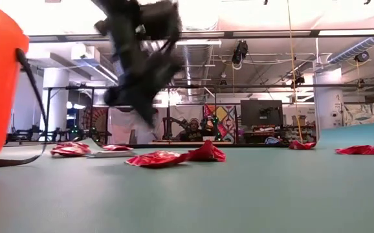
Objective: Sort candy by brand, put in halloween buckets
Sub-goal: Put the white chocolate into the black bucket
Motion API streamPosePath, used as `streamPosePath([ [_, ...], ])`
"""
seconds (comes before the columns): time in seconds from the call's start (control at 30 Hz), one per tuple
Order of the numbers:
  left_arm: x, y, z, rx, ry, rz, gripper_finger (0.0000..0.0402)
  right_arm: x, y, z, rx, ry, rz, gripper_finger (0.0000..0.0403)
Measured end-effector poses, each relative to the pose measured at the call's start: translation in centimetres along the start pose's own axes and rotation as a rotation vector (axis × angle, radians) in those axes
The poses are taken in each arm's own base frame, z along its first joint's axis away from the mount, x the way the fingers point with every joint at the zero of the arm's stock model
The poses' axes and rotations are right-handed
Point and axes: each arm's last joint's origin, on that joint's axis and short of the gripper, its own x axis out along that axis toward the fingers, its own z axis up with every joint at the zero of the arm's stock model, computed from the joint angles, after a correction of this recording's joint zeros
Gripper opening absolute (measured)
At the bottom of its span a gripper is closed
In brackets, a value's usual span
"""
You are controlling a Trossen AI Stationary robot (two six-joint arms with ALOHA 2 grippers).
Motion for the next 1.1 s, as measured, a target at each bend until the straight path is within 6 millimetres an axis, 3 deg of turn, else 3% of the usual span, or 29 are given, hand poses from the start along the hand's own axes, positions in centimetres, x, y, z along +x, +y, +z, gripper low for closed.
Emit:
streamPosePath([
  [0.13,-2.8,-2.4,2.0,0.087,-0.069,-0.026,0.0000,0.4,-0.4,0.2,0.011,0.005,-0.019,0.0203],
  [0.27,-3.5,-1.0,2.1,0.086,0.032,0.096,0.0000,0.6,-0.6,0.3,0.020,0.007,-0.032,0.0203],
  [0.57,0.6,4.2,-0.2,-0.063,0.179,0.319,0.0000,1.0,-1.0,0.6,0.045,0.007,-0.049,0.0203],
  [0.73,3.1,5.7,0.4,-0.166,0.092,0.249,0.0000,1.5,-1.6,1.0,0.070,0.012,-0.074,0.0203],
  [0.87,4.4,4.4,2.5,-0.175,-0.064,0.091,0.0000,2.3,-2.4,1.4,0.115,0.034,-0.093,0.0203],
  [0.97,5.0,2.2,4.2,-0.130,-0.200,-0.127,0.0000,3.0,-3.0,1.5,0.094,0.065,-0.098,0.0203],
  [1.1,3.6,-0.5,6.6,-0.107,-0.356,-0.314,0.0000,4.6,-4.6,1.1,0.078,0.148,-0.095,0.0203],
])
